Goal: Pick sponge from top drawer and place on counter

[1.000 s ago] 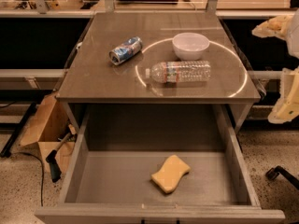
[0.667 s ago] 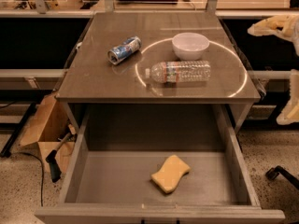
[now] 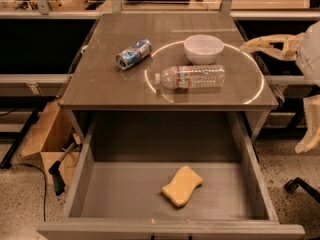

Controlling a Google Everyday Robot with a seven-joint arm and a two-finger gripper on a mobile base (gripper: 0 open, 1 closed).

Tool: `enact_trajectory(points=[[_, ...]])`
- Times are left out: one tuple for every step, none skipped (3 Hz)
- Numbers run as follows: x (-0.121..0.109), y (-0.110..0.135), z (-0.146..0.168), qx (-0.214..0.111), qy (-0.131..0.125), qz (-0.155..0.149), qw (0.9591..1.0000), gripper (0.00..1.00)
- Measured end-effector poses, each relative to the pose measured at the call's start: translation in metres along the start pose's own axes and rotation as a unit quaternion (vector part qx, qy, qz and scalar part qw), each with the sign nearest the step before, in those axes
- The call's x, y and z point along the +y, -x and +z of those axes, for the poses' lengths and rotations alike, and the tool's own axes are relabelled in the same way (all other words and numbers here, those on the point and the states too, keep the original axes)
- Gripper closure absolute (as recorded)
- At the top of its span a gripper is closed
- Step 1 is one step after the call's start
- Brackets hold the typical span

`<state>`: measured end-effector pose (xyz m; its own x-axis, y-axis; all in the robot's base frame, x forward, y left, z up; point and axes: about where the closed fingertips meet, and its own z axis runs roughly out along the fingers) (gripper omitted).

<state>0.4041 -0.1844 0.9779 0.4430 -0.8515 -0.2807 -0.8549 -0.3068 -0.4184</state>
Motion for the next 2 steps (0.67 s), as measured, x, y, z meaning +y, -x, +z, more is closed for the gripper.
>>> enact_trajectory(points=[[0.010, 0.014, 0.027, 0.011, 0.019, -0.038, 0.9990, 0.00], [0.018, 0.023, 0.062, 0.031, 0.035, -0.046, 0.9978, 0.00]])
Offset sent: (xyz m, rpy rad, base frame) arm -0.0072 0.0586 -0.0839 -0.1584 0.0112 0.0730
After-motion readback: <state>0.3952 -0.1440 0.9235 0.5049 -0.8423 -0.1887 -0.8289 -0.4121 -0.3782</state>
